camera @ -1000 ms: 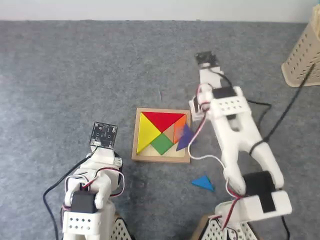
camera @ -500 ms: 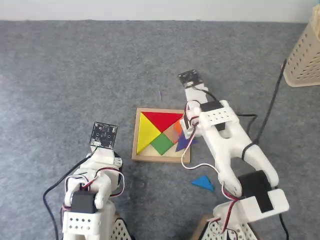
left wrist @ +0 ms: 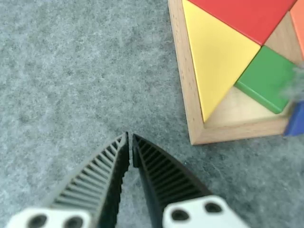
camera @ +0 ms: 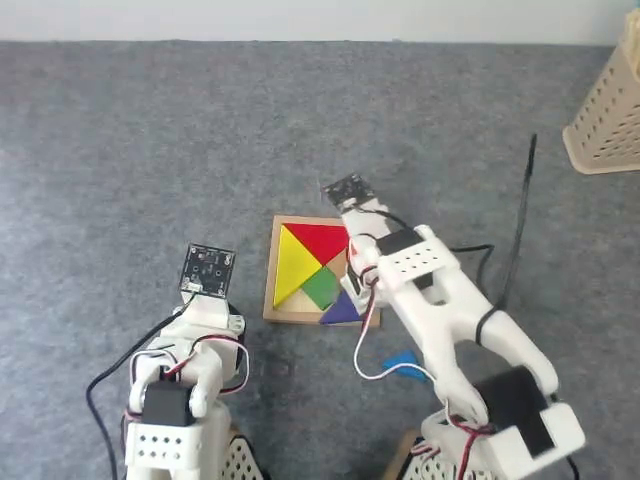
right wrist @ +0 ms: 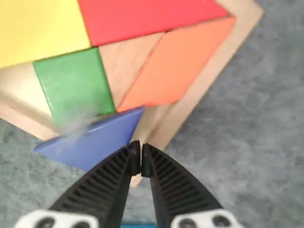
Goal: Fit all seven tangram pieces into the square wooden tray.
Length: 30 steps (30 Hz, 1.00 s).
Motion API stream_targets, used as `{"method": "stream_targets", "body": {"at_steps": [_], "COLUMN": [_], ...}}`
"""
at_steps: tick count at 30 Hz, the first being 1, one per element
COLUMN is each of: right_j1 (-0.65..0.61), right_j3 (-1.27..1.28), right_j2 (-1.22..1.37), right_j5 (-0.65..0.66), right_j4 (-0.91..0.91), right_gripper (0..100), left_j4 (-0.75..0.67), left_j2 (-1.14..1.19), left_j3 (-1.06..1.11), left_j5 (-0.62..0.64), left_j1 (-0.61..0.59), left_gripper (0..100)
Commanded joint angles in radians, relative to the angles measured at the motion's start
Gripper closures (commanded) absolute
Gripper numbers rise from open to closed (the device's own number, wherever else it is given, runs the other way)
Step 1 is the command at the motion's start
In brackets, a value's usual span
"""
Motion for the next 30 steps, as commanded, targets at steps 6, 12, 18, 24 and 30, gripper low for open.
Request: {"method": "stream_targets", "body": {"at_steps": [6,12,18,24,30], "right_j1": [0.018,-0.073,-0.251,-0.268,-0.234], "right_j3": [-0.005,0.044,0.175,0.189,0.192], "right_j2": [-0.12,-0.303,-0.377,-0.371,-0.243], "right_j5": [-0.04,0.008,0.12,0.138,0.138], "right_j4": [0.035,0.051,0.031,0.013,-0.07], "right_gripper": [99.2,99.2,99.2,99.2,99.1], "left_j4": [0.006,0.006,0.006,0.006,0.006], "left_j2": [-0.021,-0.021,-0.021,-0.021,-0.021], "left_j3": [-0.019,-0.019,-0.019,-0.019,-0.019], "left_j5": [0.006,0.006,0.006,0.006,0.006], "left_j1": [-0.005,-0.005,-0.005,-0.005,-0.005], "left_gripper": [99,99,99,99,99]}}
